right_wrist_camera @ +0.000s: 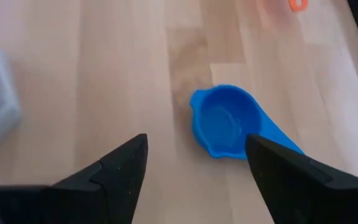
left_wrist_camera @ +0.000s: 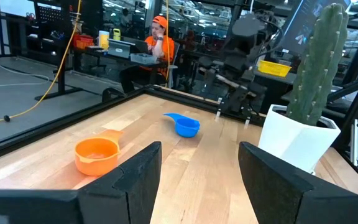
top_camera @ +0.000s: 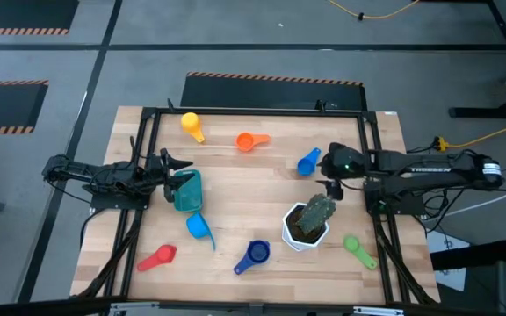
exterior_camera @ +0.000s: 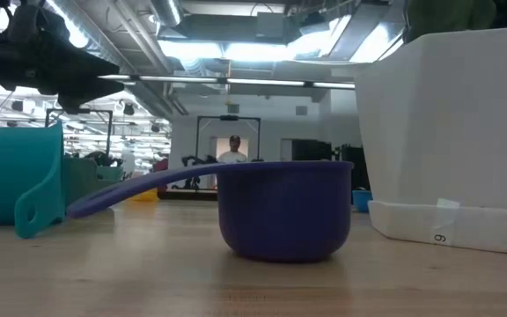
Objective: Nest measuring cups in basket
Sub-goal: Adjust the blue measuring cup, then adjust the light blue measuring cup
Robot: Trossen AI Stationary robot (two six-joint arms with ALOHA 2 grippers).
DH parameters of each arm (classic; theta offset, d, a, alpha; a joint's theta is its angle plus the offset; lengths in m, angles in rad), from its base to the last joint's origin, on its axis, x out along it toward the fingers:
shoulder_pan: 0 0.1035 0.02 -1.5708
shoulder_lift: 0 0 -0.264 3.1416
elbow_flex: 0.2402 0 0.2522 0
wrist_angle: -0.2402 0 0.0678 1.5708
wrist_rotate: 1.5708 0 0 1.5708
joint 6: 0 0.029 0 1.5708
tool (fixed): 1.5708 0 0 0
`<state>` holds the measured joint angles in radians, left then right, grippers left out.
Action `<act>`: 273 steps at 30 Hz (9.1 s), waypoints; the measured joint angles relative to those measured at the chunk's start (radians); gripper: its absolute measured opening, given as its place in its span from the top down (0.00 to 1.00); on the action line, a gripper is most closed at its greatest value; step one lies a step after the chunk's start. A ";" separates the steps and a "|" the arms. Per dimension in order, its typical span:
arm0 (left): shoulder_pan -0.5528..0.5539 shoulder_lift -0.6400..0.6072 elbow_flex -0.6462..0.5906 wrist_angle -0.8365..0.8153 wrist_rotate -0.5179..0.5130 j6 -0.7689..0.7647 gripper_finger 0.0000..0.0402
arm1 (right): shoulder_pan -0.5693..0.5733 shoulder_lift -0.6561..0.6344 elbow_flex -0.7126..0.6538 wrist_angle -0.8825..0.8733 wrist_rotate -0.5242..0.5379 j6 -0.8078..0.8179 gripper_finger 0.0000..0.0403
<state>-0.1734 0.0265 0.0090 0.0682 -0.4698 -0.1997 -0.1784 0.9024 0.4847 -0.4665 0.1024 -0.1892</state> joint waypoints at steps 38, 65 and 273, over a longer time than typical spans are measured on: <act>0.000 0.000 0.000 0.000 0.000 0.000 0.48 | -0.141 0.456 0.000 0.287 -0.026 -0.085 0.38; 0.000 0.000 0.000 0.000 0.000 0.000 0.48 | -0.146 0.492 0.154 0.366 -0.132 -0.163 0.97; 0.001 0.970 0.776 -0.248 0.544 -0.316 0.48 | -0.048 -0.336 0.092 0.179 -0.548 0.080 0.37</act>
<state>-0.1726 0.9961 0.7845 -0.1794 0.0738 -0.5153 -0.2260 0.5667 0.5766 -0.2875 -0.4458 -0.1092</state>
